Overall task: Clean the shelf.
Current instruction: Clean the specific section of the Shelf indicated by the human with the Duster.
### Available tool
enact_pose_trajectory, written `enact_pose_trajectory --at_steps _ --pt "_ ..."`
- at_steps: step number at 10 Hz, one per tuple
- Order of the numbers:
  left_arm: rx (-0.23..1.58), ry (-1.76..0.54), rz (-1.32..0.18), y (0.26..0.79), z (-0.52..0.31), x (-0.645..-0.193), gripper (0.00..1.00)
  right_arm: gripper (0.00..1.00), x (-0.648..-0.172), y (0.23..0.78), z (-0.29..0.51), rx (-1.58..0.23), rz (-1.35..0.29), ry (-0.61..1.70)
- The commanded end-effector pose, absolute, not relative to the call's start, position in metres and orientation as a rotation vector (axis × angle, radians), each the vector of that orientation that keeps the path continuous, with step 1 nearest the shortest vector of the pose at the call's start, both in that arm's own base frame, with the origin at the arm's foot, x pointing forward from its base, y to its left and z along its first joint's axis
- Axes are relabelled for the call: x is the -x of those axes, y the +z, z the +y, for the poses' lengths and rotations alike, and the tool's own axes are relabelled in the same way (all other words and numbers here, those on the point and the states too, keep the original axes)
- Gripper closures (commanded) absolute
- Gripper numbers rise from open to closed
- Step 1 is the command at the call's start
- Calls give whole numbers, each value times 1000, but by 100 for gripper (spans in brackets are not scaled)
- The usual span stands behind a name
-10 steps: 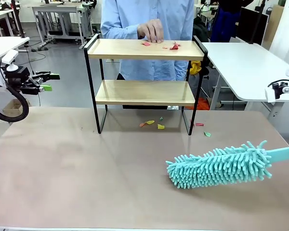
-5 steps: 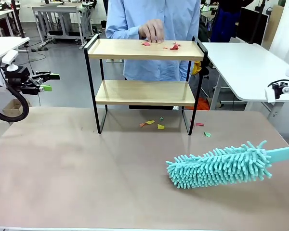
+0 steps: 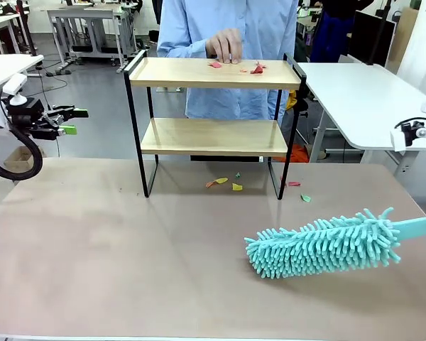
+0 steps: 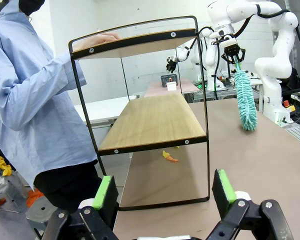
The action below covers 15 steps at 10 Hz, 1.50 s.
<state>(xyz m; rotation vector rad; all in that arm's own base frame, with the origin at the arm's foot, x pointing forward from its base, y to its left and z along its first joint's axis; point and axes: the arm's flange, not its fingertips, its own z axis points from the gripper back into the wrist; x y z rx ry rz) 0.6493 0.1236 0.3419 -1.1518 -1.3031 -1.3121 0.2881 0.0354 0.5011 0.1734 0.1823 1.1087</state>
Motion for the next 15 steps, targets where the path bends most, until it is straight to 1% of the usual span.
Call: enact_pose_trajectory --at_steps 1,2,3,5,7,8,9,11,13,14,15 --pt "1148 -1326 -1300 344 124 -647 0 87 -290 502 40 -183 163 1101" --pt "1148 -1326 -1300 344 124 -647 0 87 -288 501 35 -173 182 1109" --pt "1148 -1326 -1300 344 124 -647 0 87 -288 520 55 -200 122 1128" --pt "1148 -1326 -1300 344 124 -647 0 87 -286 569 107 -182 16 1179" --pt "1148 -1326 -1300 344 124 -647 0 87 -284 615 166 -172 -71 1137" --pt "1148 -1326 -1300 344 124 -647 0 87 -283 637 198 -181 -125 1073" --pt "1148 -1326 -1300 344 124 -647 0 87 -284 662 236 -201 -206 957" --pt "1148 -1326 -1300 344 124 -647 0 87 -290 700 298 -239 -344 833" --pt "1148 -1326 -1300 344 124 -647 0 87 -316 730 349 -294 -469 660" --pt "1148 -1326 -1300 344 124 -647 0 87 -333 739 368 -340 -494 551" --pt "1148 -1326 -1300 344 124 -647 0 87 -346 748 388 -325 -571 423"
